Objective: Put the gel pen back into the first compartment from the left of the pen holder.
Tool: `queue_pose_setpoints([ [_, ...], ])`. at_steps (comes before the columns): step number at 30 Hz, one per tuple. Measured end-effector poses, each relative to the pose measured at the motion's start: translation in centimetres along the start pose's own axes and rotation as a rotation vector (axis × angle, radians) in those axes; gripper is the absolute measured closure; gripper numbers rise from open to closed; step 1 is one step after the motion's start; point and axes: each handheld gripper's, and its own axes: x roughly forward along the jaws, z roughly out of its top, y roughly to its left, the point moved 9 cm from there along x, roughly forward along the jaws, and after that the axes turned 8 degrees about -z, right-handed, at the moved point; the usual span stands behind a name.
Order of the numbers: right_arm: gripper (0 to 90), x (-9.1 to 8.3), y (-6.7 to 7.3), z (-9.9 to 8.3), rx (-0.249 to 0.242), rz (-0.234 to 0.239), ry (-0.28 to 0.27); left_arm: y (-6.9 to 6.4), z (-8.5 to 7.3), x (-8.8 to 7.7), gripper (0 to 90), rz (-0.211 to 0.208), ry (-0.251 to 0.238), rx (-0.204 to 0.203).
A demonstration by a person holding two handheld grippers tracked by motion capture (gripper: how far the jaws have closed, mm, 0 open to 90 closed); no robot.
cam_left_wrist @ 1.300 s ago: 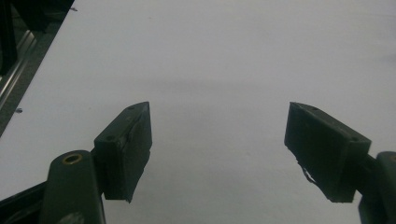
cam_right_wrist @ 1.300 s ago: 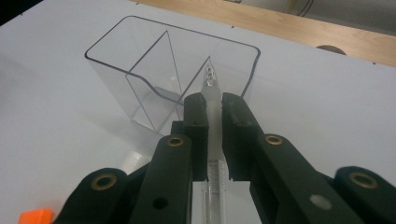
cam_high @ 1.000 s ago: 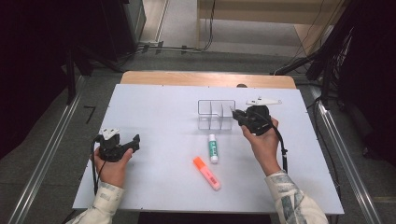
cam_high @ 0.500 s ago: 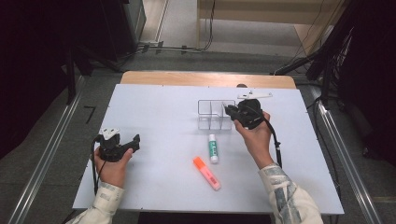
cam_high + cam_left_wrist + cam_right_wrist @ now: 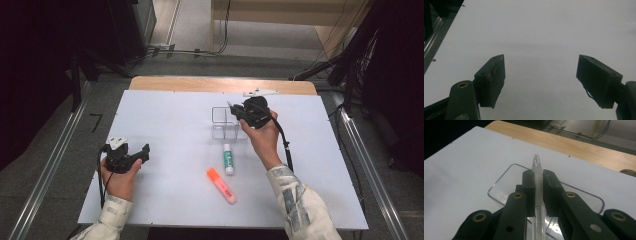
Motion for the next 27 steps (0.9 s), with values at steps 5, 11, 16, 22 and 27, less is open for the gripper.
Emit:
queue_pose_setpoints([
  [5,79.3,0.7,0.6,1.0,-0.003,0.008,-0.008,0.0,0.0,0.0,23.5,-0.001,-0.001,-0.001],
  [11,79.3,1.9,1.6,2.1,-0.013,0.023,-0.010,0.0,0.0,0.0,23.5,-0.004,-0.002,0.000],
  [16,79.3,2.9,2.0,2.4,-0.017,0.030,0.001,0.0,0.0,0.0,23.5,-0.006,-0.002,-0.001],
  [22,79.3,4.0,2.7,3.1,-0.010,0.047,0.005,-0.1,0.0,0.0,23.5,-0.008,-0.002,0.001],
  [27,79.3,5.0,3.2,4.1,-0.008,0.055,0.011,0.0,0.0,0.0,23.5,-0.007,-0.002,-0.002],
])
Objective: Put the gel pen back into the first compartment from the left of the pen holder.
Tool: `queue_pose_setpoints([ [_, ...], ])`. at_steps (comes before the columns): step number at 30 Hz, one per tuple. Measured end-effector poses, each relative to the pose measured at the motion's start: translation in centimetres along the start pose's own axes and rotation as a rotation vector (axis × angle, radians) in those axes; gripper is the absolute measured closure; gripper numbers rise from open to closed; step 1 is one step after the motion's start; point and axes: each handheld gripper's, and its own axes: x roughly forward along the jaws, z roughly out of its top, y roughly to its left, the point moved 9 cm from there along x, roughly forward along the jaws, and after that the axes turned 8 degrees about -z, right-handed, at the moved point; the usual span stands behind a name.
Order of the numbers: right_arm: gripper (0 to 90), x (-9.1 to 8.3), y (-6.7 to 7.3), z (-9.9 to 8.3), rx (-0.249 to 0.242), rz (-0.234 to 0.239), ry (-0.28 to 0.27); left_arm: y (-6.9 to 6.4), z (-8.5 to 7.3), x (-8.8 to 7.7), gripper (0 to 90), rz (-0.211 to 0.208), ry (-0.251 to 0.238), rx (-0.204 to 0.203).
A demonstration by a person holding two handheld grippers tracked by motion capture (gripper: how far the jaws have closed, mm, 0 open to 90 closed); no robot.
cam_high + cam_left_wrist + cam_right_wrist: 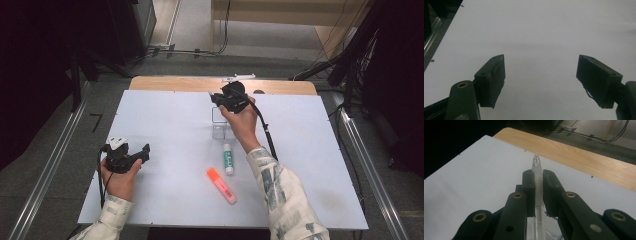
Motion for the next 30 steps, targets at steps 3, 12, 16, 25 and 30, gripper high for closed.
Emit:
queue_pose_setpoints([
  [3,79.3,0.4,0.2,0.5,0.000,0.003,0.002,0.1,0.0,0.0,23.5,-0.002,0.001,0.000],
  [12,79.3,1.6,0.1,1.8,0.001,-0.002,0.001,0.0,0.0,0.0,23.5,-0.005,0.001,0.001],
  [16,79.3,2.0,0.2,2.1,0.013,0.004,0.000,0.0,0.0,0.1,23.5,-0.004,0.001,0.002],
  [25,79.1,2.7,1.0,2.3,0.010,0.013,-0.011,0.1,0.0,0.0,23.5,-0.005,-0.002,0.000],
  [30,78.6,2.8,0.9,2.0,0.015,0.019,-0.009,0.2,0.0,0.0,23.5,-0.001,-0.002,-0.001],
])
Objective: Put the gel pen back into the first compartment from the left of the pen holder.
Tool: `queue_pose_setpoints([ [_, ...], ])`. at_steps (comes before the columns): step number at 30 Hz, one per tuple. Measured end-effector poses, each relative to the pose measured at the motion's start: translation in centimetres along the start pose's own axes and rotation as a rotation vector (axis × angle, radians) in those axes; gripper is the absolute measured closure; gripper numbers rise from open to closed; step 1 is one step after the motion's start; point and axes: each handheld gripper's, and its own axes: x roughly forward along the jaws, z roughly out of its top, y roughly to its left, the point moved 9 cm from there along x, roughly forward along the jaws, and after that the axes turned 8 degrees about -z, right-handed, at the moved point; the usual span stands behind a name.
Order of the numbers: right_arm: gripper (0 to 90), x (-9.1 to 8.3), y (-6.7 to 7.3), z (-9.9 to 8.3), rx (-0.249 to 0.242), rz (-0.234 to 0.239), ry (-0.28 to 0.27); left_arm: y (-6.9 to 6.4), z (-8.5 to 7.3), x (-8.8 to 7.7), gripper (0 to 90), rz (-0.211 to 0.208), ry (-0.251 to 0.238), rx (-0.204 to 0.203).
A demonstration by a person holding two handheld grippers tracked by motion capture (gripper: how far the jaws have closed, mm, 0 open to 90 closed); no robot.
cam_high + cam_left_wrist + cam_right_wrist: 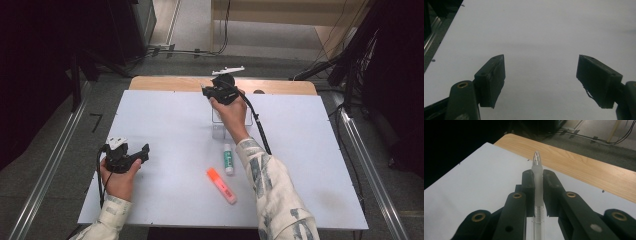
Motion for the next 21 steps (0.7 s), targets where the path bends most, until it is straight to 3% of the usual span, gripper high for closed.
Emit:
queue_pose_setpoints([
  [6,78.6,-0.5,0.0,-0.4,-0.008,0.001,0.007,0.0,0.0,-0.1,23.5,-0.001,-0.003,-0.003],
  [9,78.5,-1.2,-0.2,-1.1,-0.023,-0.015,0.001,0.1,0.0,-0.1,23.5,0.000,-0.001,-0.004],
  [21,78.3,-3.9,-0.5,-4.5,-0.027,0.001,0.006,-0.1,-0.1,0.0,23.5,0.004,0.008,0.008],
])
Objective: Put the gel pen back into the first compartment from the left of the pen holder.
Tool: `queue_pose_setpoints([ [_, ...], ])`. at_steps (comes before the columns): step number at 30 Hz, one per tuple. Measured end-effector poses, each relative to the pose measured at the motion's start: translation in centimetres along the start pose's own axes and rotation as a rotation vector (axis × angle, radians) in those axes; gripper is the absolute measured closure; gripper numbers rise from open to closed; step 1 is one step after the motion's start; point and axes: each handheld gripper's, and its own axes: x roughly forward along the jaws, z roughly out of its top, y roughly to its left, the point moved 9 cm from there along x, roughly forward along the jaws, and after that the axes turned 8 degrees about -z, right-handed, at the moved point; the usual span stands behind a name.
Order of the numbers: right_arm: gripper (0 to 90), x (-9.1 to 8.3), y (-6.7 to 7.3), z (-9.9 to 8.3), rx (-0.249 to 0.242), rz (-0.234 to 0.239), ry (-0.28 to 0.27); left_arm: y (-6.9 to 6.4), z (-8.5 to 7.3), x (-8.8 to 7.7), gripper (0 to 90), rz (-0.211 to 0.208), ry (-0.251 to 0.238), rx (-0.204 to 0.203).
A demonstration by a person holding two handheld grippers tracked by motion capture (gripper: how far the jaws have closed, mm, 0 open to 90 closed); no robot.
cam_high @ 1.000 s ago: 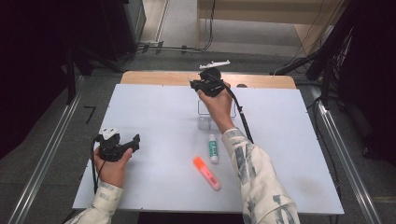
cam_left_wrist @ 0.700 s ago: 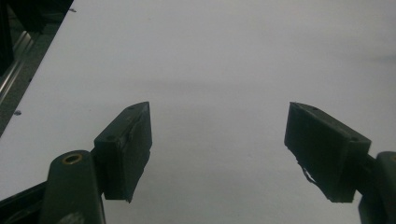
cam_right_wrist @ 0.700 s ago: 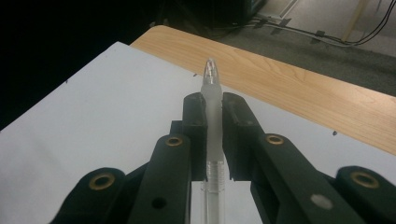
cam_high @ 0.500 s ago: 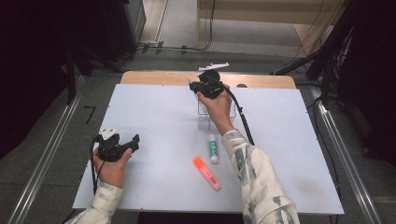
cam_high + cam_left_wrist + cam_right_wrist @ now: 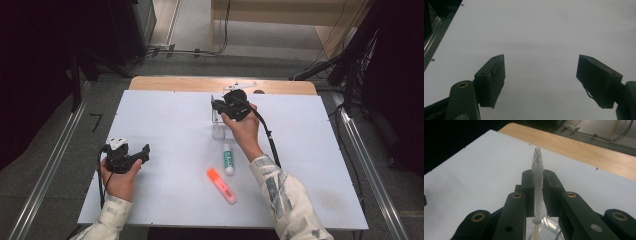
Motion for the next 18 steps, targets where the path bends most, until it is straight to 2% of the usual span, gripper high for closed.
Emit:
queue_pose_setpoints([
  [3,78.2,-0.1,-0.2,-0.9,0.000,0.000,0.010,-0.1,0.0,0.0,23.5,0.001,0.001,0.003],
  [10,76.9,-0.3,-0.5,-1.2,-0.004,-0.011,0.010,-0.1,-0.1,0.1,23.5,-0.001,0.005,0.003],
  [18,68.2,-0.3,-0.5,-1.6,-0.005,-0.003,-0.006,-0.1,-0.1,0.1,23.5,-0.004,0.006,0.004],
])
